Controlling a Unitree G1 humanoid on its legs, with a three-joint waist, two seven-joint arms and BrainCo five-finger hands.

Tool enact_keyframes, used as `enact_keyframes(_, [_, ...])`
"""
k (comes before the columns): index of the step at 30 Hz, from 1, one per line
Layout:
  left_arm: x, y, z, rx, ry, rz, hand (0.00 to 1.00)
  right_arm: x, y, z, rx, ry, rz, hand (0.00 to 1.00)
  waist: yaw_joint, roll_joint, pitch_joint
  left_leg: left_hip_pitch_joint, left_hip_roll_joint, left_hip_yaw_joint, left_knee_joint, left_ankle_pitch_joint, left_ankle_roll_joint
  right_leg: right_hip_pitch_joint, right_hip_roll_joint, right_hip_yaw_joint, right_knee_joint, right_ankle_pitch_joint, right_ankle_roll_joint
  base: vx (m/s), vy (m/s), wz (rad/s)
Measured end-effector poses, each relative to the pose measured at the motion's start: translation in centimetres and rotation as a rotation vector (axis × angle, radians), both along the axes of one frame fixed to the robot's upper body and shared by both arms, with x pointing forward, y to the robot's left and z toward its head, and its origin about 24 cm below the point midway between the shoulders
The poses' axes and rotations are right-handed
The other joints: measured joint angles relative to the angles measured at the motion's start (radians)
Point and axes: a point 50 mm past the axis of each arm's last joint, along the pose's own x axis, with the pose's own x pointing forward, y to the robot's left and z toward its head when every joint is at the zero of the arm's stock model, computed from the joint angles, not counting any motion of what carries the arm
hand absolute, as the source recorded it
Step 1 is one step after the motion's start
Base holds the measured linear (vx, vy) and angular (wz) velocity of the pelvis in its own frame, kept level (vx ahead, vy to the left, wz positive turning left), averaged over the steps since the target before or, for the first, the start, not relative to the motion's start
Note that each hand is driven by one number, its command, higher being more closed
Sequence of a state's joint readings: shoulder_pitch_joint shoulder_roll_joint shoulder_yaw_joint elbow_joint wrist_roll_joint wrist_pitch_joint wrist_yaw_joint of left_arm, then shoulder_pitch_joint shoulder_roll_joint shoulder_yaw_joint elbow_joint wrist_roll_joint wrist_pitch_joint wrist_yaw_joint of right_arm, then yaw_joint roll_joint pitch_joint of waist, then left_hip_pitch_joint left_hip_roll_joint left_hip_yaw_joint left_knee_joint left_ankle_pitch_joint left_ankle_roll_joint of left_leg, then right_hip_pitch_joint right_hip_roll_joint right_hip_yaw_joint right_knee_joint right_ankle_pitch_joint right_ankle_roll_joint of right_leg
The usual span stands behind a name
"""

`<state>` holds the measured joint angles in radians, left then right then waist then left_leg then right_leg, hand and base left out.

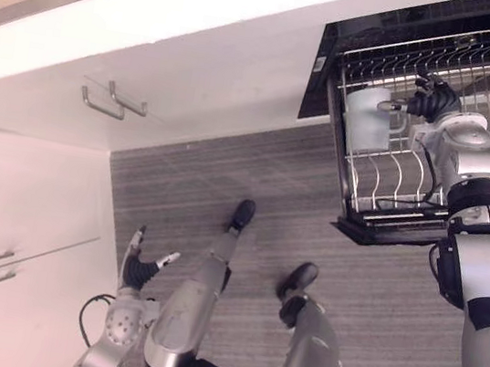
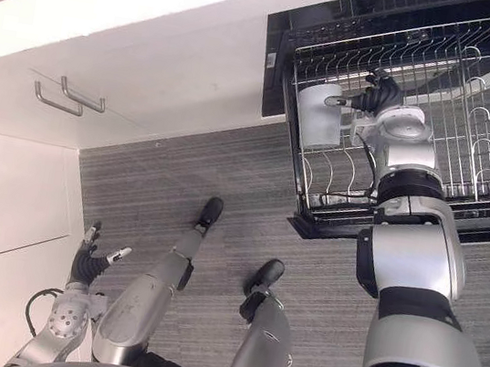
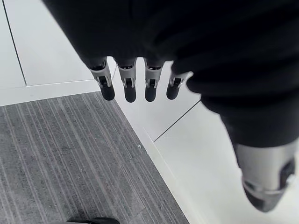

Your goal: Walk over to the sink, pick up the cup, carry it to the dishwasher, place the cup inside the dishwasher, then close the dishwasher door

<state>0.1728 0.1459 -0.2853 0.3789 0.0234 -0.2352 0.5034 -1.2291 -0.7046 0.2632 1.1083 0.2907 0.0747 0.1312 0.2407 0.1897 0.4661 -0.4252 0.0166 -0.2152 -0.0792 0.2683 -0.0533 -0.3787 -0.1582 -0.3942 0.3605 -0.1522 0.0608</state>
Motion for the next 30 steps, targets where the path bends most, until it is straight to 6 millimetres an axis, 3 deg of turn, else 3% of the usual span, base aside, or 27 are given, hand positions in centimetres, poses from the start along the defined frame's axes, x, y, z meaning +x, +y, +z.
enact_keyframes(5, [-0.1,0.6,0.1,0.007,-0.002,0.036,0.0,-0.7,2.0,3.0,0.072,-0.24,0.129,0.0,-0.028,-0.022,0.015,0.071,0.01,0.024,0.0,-0.013,-0.005,0.069,0.012,0.012,-0.026,0.002,-0.003,-0.02,-0.063,-0.08])
enact_keyframes(8, [-0.9,1.7,-0.4,0.021,0.041,0.085,0.0,-2.5,2.4,1.6,0.163,-0.359,0.221,0.0,-0.054,-0.059,0.011,0.107,0.02,0.032,-0.001,-0.022,-0.007,0.114,0.028,0.024,-0.058,0.012,-0.004,0.01,-0.083,-0.09])
enact_keyframes(11, [-3.0,3.1,-1.8,0.024,0.128,0.135,0.0,-5.2,3.7,-4.5,0.399,-0.377,0.348,0.0,-0.095,-0.124,-0.034,0.142,0.026,0.062,-0.001,-0.043,-0.003,0.16,0.042,0.041,-0.113,0.031,-0.001,0.08,-0.059,-0.25])
enact_keyframes(13, [-4.4,4.1,-2.8,0.026,0.191,0.168,0.0,-8.8,5.4,-10.7,0.541,-0.333,0.393,0.0,-0.132,-0.166,-0.096,0.175,0.026,0.09,-0.001,-0.066,0.001,0.198,0.047,0.061,-0.152,0.039,0.005,0.13,-0.039,-0.27])
enact_keyframes(16, [-5.9,4.7,-4.3,0.007,0.276,0.217,0.0,-13.3,8.3,-14.8,0.668,-0.297,0.487,0.0,-0.165,-0.179,-0.165,0.236,0.029,0.13,-0.001,-0.098,0.005,0.264,0.058,0.101,-0.214,0.06,0.011,0.12,-0.031,-0.44])
enact_keyframes(19, [-7.3,4.9,-5.1,-0.015,0.316,0.258,0.0,-15.5,10.7,-15.8,0.758,-0.297,0.625,0.0,-0.188,-0.178,-0.211,0.278,0.031,0.145,-0.001,-0.117,0.005,0.313,0.064,0.115,-0.257,0.072,0.013,0.07,-0.024,-0.21])
enact_keyframes(23, [-8.9,4.9,-5.8,-0.02,0.366,0.279,0.0,-17.0,14.2,-16.4,0.804,-0.244,0.824,0.0,-0.181,-0.18,-0.277,0.318,0.027,0.123,-0.005,-0.131,-0.001,0.395,0.07,0.073,-0.304,0.073,0.015,0.04,-0.025,0.26])
enact_keyframes(25, [-9.2,5.0,-6.0,-0.027,0.377,0.306,0.0,-17.0,14.2,-16.4,0.808,-0.238,0.82,0.0,-0.176,-0.183,-0.293,0.316,0.019,0.119,-0.007,-0.14,0.007,0.417,0.067,0.036,-0.313,0.071,0.017,0.01,-0.002,0.58])
enact_keyframes(26, [-9.5,5.3,-6.1,-0.029,0.386,0.329,0.0,-17.0,13.9,-16.5,0.809,-0.24,0.803,0.0,-0.183,-0.187,-0.301,0.305,0.021,0.174,-0.007,-0.162,0.04,0.439,0.058,-0.009,-0.325,0.074,0.019,0.0,0.024,1.36])
enact_keyframes(27, [-9.7,5.7,-6.3,-0.018,0.396,0.349,0.0,-17.1,12.6,-16.5,0.824,-0.263,0.752,0.0,-0.203,-0.205,-0.317,0.304,0.018,0.301,0.003,-0.203,0.093,0.474,0.027,-0.09,-0.355,0.083,0.03,0.05,0.099,1.91])
enact_keyframes(28, [-9.7,5.9,-6.4,0.0,0.404,0.345,0.0,-17.2,10.9,-16.4,0.831,-0.296,0.694,0.0,-0.211,-0.213,-0.324,0.271,0.034,0.478,0.114,-0.233,0.099,0.493,-0.007,-0.156,-0.345,0.077,0.041,0.12,0.167,1.84])
enact_keyframes(29, [-9.8,5.8,-6.5,0.009,0.412,0.335,0.0,-17.2,9.9,-16.2,0.826,-0.314,0.661,0.0,-0.211,-0.202,-0.326,0.267,0.047,0.564,0.174,-0.233,0.106,0.505,-0.015,-0.179,-0.331,0.069,0.052,0.18,0.232,1.7])
enact_keyframes(30, [-10.3,5.5,-6.7,0.032,0.436,0.306,0.0,-17.3,7.9,-15.8,0.818,-0.345,0.587,0.0,-0.221,-0.179,-0.333,0.273,0.061,0.664,0.222,-0.26,0.091,0.539,-0.02,-0.232,-0.304,0.047,0.078,0.16,0.232,1.37])
